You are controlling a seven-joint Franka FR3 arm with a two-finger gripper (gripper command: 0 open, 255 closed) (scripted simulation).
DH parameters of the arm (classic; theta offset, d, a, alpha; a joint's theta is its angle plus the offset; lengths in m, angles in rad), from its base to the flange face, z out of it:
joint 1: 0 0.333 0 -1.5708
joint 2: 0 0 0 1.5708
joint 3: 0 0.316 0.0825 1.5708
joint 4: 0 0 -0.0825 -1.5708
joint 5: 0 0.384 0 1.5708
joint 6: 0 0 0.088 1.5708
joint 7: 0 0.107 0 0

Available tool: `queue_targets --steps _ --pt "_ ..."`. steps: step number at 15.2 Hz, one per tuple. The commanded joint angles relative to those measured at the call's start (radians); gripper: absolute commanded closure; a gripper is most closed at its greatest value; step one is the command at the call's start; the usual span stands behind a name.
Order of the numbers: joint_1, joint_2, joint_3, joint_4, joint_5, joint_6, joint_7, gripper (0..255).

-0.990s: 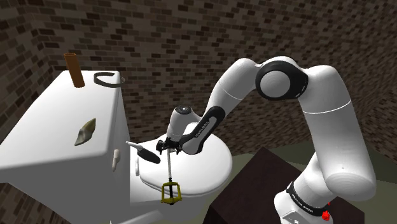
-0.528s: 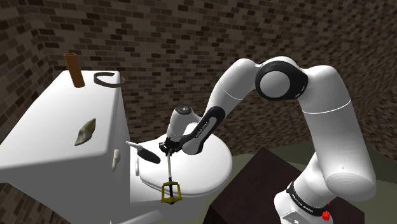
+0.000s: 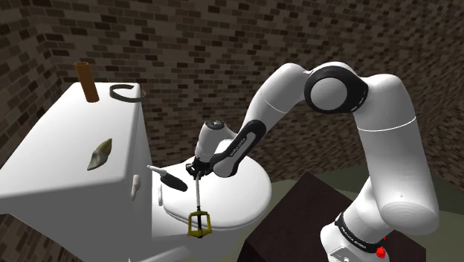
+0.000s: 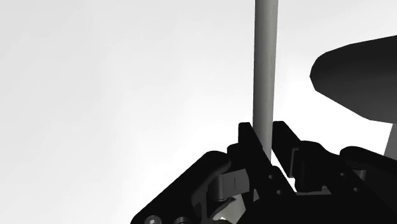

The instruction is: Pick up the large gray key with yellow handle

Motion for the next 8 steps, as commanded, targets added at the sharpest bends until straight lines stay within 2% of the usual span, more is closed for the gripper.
queue_targets --steps 1,8 --pt "-0.007 -0.027 0.009 -0.009 0.005 -0.019 -0.004 255" --pt "-0.032 -0.115 0.040 -0.038 0.024 -0.080 -0.022 255"
